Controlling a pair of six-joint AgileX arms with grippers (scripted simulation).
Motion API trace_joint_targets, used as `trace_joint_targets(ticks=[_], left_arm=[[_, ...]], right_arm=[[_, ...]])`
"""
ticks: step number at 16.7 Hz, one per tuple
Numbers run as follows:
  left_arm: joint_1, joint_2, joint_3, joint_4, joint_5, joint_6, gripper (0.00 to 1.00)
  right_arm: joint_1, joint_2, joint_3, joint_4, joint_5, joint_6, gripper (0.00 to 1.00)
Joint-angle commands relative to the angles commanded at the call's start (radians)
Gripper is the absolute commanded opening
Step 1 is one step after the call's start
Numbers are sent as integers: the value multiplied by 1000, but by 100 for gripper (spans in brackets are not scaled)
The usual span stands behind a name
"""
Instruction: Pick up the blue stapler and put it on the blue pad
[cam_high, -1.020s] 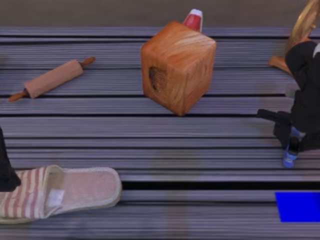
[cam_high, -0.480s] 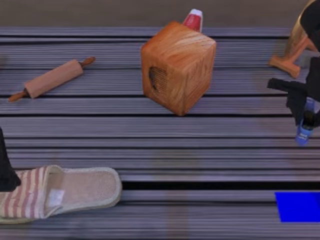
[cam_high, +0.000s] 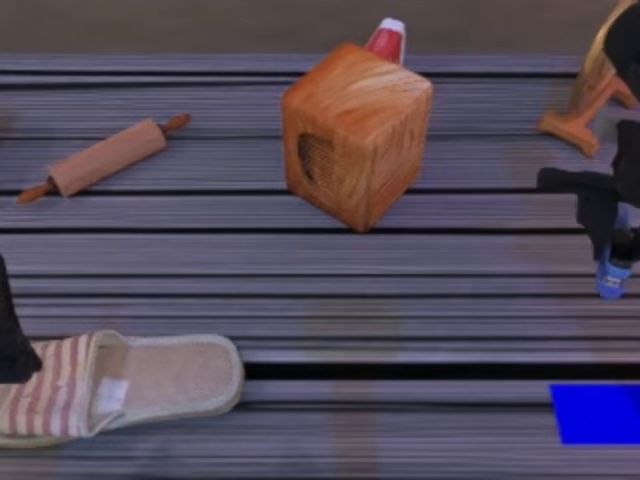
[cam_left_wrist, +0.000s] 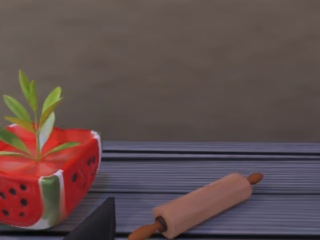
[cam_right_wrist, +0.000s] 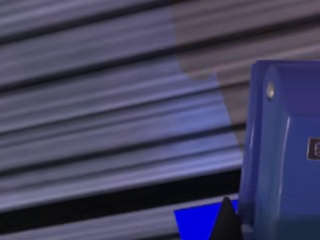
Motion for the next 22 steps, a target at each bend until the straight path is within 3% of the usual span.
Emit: trace_joint_targets(ticks=[4, 11, 17, 22], left_arm=[[0, 0, 0, 0, 0, 0, 100], [0, 0, 0, 0, 0, 0, 100], [0, 0, 0, 0, 0, 0, 100], [0, 0, 0, 0, 0, 0, 100]], right_arm=[[9, -63, -51, -58, -43, -271, 0], [26, -202, -190, -133, -80, -959, 0], [40, -318, -300, -107, -40, -1473, 0], [45, -384, -349, -53, 9, -1727, 0]])
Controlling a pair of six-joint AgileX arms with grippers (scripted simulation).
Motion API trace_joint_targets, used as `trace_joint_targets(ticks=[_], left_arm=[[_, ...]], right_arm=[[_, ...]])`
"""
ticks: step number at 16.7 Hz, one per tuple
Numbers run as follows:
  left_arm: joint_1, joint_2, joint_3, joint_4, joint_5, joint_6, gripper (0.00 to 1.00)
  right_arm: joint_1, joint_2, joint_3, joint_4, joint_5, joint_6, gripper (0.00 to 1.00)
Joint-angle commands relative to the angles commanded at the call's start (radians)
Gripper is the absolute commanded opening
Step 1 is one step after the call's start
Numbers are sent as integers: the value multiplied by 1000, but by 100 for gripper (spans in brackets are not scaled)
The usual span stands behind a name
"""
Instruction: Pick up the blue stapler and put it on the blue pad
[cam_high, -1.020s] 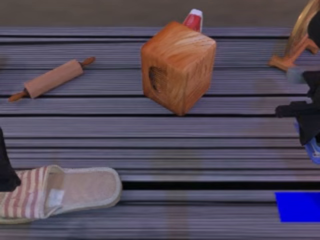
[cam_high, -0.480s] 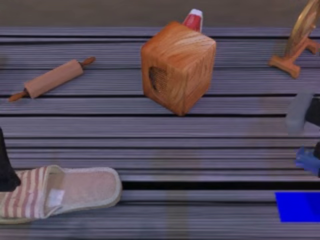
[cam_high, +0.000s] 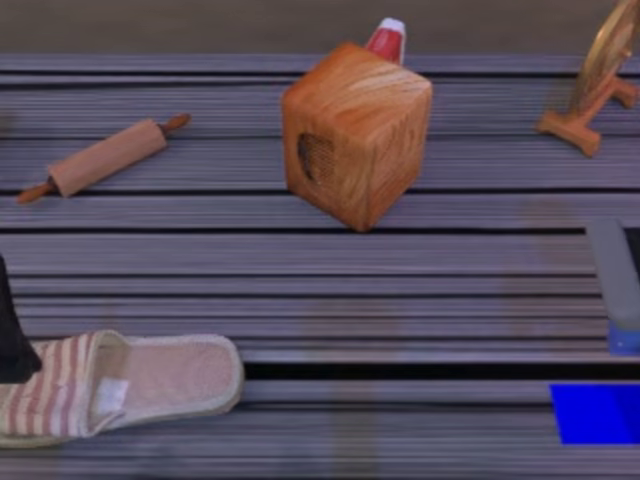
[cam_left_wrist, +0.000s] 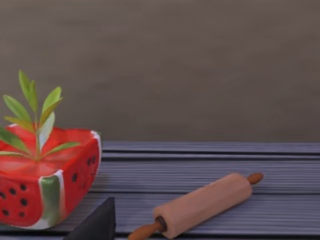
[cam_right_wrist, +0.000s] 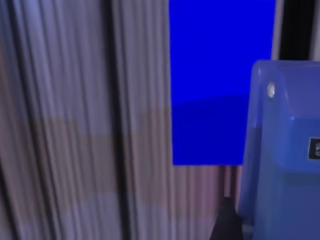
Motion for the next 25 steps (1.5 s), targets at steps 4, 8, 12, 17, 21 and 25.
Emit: trace_joint_targets(ticks=[4, 8, 12, 17, 21, 25], left_arm=[[0, 0, 0, 0, 0, 0, 100], [0, 0, 0, 0, 0, 0, 100], [0, 0, 0, 0, 0, 0, 100], [0, 0, 0, 0, 0, 0, 100], [0, 0, 0, 0, 0, 0, 100], [0, 0, 0, 0, 0, 0, 100]], right_arm=[[1, -10, -6, 11, 10, -36, 0], [-3, -5, -5, 12, 8, -34, 0], [-1, 34, -82, 127, 8, -28, 0], [7, 119, -236, 384, 9, -24, 0], [10, 146, -281, 442, 9, -25, 0], [10, 146, -281, 442, 9, -25, 15]])
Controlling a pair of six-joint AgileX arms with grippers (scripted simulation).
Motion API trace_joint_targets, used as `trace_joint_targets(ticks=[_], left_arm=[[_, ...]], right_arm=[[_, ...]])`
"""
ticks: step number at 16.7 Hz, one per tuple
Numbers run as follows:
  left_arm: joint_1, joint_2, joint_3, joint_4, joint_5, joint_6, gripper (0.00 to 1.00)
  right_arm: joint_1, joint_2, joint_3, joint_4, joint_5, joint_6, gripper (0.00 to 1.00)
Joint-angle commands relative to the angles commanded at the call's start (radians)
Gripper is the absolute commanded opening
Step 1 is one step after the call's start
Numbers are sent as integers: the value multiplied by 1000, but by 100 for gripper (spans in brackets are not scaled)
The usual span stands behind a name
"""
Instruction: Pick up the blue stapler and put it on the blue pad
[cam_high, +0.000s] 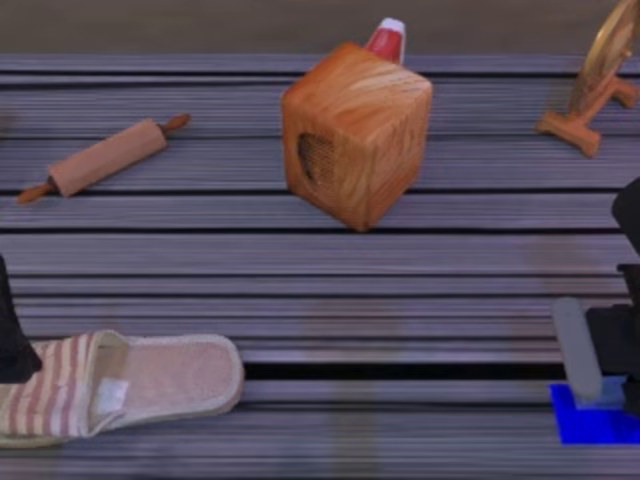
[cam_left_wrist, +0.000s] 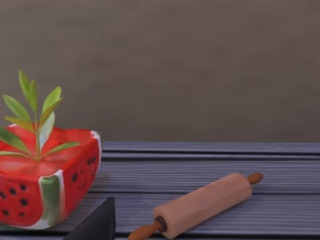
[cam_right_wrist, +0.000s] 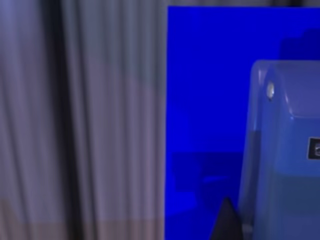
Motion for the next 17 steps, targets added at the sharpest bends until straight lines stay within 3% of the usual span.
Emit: trace_joint_targets(ticks=[11, 17], left_arm=[[0, 0, 0, 0, 0, 0, 100], [0, 0, 0, 0, 0, 0, 100]], right_arm=[[0, 0, 0, 0, 0, 0, 98], [0, 0, 0, 0, 0, 0, 100]])
